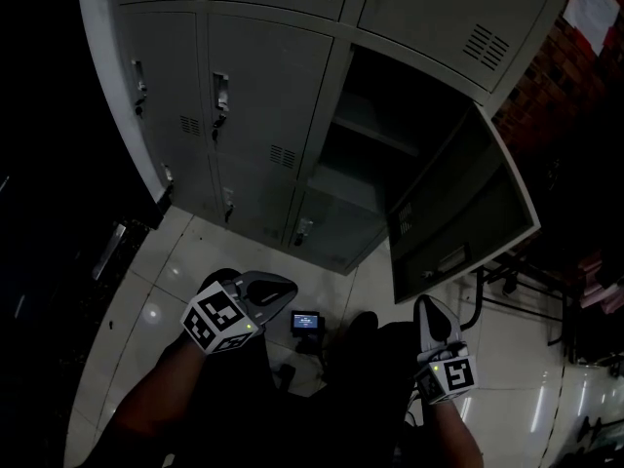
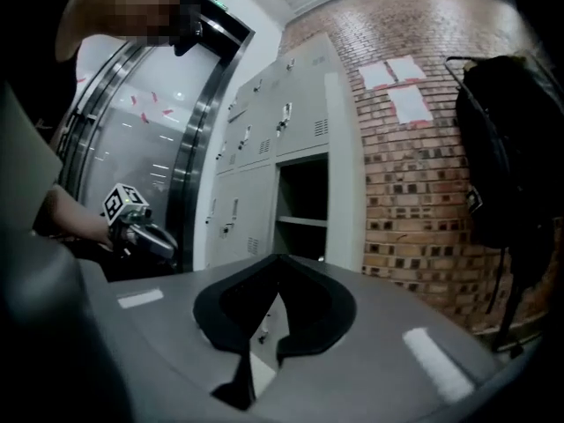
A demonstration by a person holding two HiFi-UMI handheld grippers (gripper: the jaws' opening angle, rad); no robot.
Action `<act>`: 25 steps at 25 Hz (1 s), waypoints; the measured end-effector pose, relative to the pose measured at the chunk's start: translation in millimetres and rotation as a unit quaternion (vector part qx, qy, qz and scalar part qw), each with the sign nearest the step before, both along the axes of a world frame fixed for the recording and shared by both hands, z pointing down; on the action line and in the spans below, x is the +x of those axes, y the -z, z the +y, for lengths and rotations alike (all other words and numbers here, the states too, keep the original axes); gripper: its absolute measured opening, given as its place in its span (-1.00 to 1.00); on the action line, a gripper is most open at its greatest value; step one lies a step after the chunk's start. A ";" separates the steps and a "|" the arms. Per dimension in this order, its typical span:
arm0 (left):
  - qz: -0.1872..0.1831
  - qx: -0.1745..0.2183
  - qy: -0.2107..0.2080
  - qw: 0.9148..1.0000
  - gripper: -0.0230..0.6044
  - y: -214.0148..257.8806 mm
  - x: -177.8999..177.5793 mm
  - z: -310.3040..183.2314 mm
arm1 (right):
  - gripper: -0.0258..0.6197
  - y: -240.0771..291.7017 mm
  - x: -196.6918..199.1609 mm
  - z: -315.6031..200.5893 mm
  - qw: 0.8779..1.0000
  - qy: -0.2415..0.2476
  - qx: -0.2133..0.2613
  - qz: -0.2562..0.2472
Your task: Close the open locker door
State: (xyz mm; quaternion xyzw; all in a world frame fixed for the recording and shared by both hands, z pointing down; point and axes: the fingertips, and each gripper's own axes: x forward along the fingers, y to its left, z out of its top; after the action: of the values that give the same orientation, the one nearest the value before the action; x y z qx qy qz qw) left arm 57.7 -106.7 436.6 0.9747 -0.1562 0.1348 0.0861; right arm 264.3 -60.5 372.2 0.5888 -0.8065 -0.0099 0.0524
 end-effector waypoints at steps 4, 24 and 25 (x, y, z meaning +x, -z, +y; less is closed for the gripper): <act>0.000 0.000 0.001 1.000 -0.89 -0.6 -0.9 0.9 | -0.92 -26.0 -46.6 -3.8 0.994 0.102 -0.030 0.034; -0.009 0.002 0.003 1.000 -0.89 -0.2 -1.5 0.4 | -0.92 -40.0 -54.6 -12.6 0.987 0.141 -0.078 -0.009; -0.009 0.002 0.003 1.000 -0.89 -0.3 -1.6 0.4 | -0.92 -40.0 -54.9 -12.7 0.987 0.141 -0.077 -0.008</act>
State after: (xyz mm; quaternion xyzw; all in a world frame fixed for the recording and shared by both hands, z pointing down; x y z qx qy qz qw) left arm 56.2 -106.3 436.8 0.9732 -0.1599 0.1428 0.0827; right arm 209.5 -73.2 412.2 0.4637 -0.8801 0.0499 0.0889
